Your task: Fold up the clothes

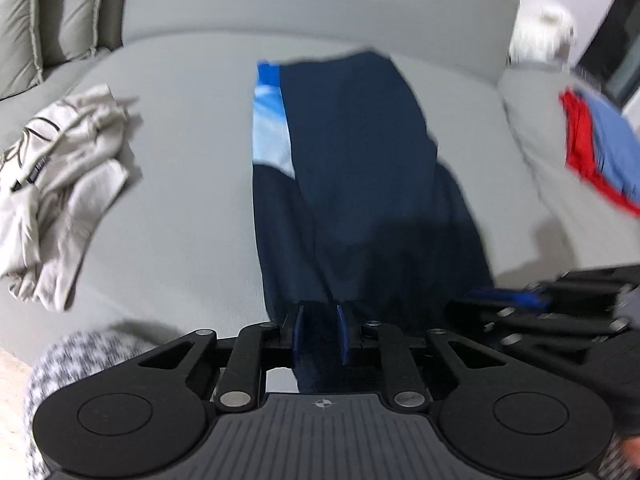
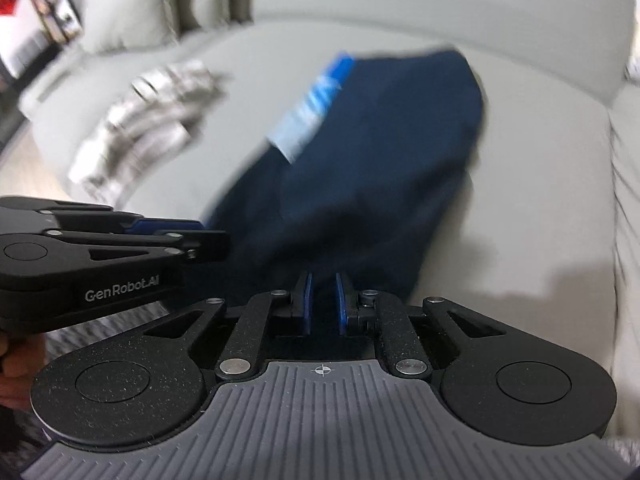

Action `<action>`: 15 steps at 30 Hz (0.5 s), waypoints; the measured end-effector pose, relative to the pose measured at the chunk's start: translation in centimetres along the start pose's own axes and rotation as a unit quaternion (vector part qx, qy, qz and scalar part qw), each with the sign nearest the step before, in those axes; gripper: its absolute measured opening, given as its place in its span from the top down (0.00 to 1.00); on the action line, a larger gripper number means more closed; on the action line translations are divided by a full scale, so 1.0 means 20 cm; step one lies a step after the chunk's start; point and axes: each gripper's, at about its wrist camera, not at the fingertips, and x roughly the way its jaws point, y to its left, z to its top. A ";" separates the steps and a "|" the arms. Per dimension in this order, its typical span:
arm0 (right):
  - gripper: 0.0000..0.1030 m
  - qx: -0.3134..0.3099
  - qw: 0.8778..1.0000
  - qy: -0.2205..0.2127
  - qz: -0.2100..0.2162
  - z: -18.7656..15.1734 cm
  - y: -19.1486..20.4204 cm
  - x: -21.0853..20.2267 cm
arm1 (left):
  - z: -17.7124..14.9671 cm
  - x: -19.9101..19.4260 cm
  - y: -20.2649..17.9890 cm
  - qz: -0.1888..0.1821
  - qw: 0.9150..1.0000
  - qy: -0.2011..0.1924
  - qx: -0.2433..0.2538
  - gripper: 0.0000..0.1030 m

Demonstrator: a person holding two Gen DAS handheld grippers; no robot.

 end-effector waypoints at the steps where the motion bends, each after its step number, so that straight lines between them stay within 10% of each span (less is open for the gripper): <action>1: 0.86 0.002 1.000 0.003 0.002 -0.01 -0.01 0.00 | 0.00 0.00 0.00 0.002 1.000 0.000 0.004 0.84; 15: 0.75 0.028 0.999 -0.038 0.020 -0.04 -0.08 -0.23 | -0.02 -0.23 0.02 0.003 0.999 -0.028 -0.023 0.53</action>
